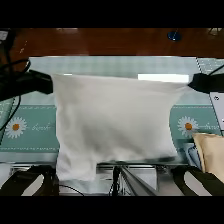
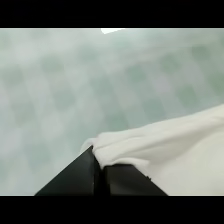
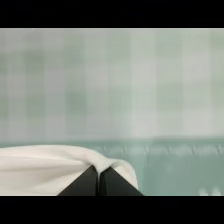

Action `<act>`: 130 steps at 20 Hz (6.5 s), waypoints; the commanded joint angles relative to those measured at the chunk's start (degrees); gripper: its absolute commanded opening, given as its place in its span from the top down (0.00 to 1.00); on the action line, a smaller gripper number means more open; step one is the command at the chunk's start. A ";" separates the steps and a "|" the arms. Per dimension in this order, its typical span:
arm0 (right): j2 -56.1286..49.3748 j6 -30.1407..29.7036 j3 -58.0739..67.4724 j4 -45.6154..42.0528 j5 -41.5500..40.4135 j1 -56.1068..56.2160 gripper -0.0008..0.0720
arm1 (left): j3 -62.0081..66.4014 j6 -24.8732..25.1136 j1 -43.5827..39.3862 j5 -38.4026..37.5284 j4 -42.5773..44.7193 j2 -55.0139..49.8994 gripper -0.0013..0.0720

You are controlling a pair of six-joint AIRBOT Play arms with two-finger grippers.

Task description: Fold the shirts.

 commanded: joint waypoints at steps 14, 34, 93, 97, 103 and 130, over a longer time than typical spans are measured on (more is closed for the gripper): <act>-23.15 -8.31 -0.87 4.92 -39.76 5.68 0.96 | 0.68 3.52 -4.57 40.35 -0.04 -27.67 0.95; -4.70 -0.70 0.11 -34.58 7.13 -11.04 0.37 | -3.96 -3.91 29.81 -20.76 1.92 -8.72 0.65; -12.39 -11.80 -32.54 9.07 5.25 -16.65 0.56 | -25.16 14.05 30.53 -27.56 -13.57 -22.51 0.94; -11.63 -16.06 -32.26 20.52 2.56 -14.75 0.96 | -24.96 14.19 30.53 -27.71 -14.93 -22.14 0.94; 4.44 -19.15 -17.46 34.03 8.76 -14.75 0.96 | -8.74 15.78 30.53 -32.83 -32.28 -10.80 0.95; 17.77 6.03 46.05 6.21 42.42 -14.60 0.96 | 50.25 -6.32 31.34 -55.04 -13.27 18.95 0.95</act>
